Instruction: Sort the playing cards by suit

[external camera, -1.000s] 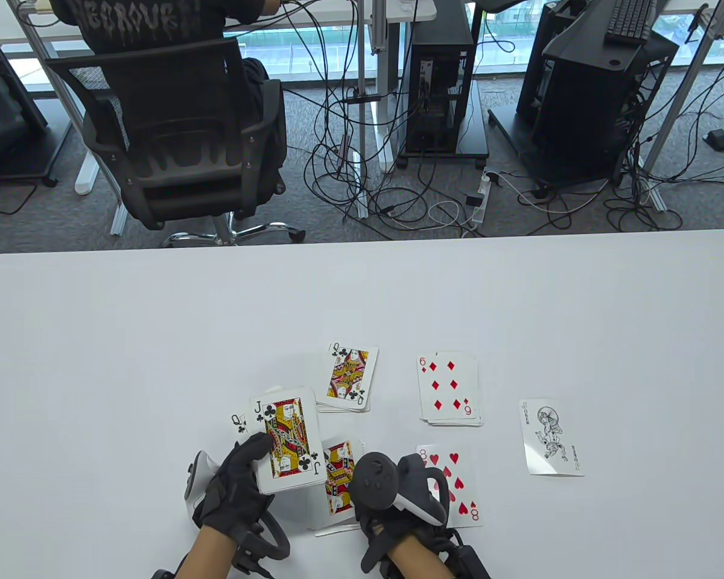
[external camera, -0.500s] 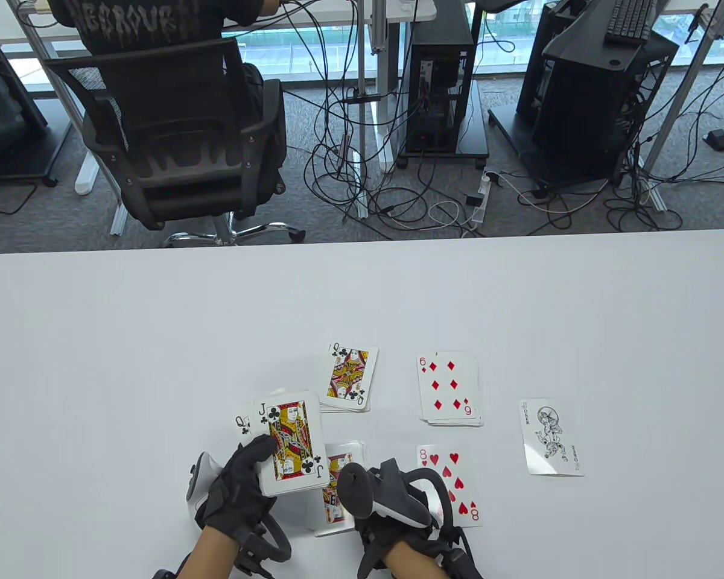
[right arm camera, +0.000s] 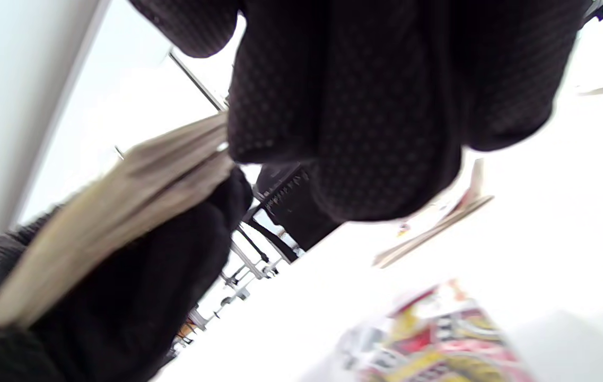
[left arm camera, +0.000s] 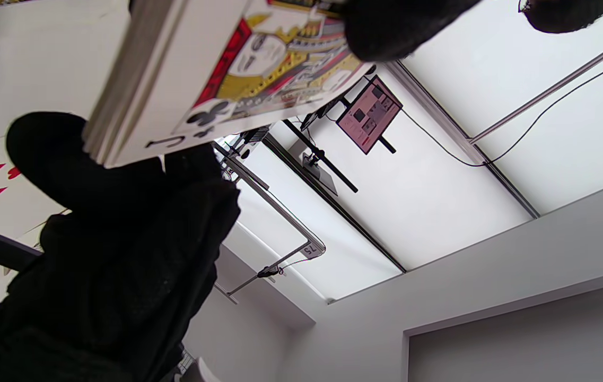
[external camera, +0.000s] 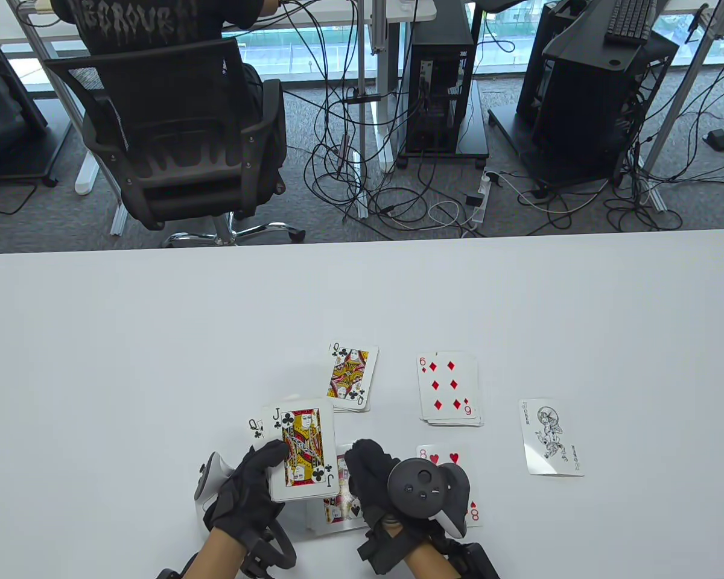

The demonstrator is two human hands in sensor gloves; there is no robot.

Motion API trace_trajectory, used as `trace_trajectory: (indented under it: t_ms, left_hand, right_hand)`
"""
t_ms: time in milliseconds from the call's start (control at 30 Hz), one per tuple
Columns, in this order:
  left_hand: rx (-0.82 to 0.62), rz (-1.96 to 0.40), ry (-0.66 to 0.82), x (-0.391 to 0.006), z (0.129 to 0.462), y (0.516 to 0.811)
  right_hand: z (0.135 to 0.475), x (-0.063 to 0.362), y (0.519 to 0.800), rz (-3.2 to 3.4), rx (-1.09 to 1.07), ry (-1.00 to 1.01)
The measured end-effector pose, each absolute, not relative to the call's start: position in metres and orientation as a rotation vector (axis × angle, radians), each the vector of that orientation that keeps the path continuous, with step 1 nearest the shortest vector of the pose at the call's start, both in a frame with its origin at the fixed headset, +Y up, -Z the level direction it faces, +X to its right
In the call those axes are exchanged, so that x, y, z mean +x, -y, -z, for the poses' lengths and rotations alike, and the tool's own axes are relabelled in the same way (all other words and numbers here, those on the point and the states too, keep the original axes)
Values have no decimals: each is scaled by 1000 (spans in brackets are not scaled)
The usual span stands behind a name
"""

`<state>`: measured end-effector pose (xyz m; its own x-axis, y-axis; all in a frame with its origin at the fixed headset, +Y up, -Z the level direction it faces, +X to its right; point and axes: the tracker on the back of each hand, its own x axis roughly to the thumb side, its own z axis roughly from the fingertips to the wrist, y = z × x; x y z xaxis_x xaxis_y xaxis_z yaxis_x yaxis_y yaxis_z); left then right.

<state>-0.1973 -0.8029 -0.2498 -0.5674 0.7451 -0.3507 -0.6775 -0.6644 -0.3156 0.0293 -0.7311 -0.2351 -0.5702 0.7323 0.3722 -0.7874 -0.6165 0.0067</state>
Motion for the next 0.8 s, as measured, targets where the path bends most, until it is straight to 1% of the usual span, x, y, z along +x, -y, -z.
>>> trace_trajectory:
  t_ms: [100, 200, 333, 433, 600, 800]
  left_hand:
    - [-598, -2220, 195, -194, 249, 803]
    - [-608, -2218, 209, -192, 248, 801]
    - [-617, -2220, 228, -190, 248, 800]
    - [-620, -2214, 238, -190, 248, 800]
    - [-642, -2212, 265, -188, 248, 800]
    - [-665, -2224, 294, -186, 248, 800]
  right_hand:
    - [233, 22, 736, -2210, 477, 138]
    - [230, 14, 738, -2260, 525, 130]
    - [226, 9, 734, -2336, 557, 224]
    - [226, 11, 734, -2305, 525, 233]
    - [230, 17, 737, -2171, 434, 191]
    - [233, 23, 738, -2095, 399, 208]
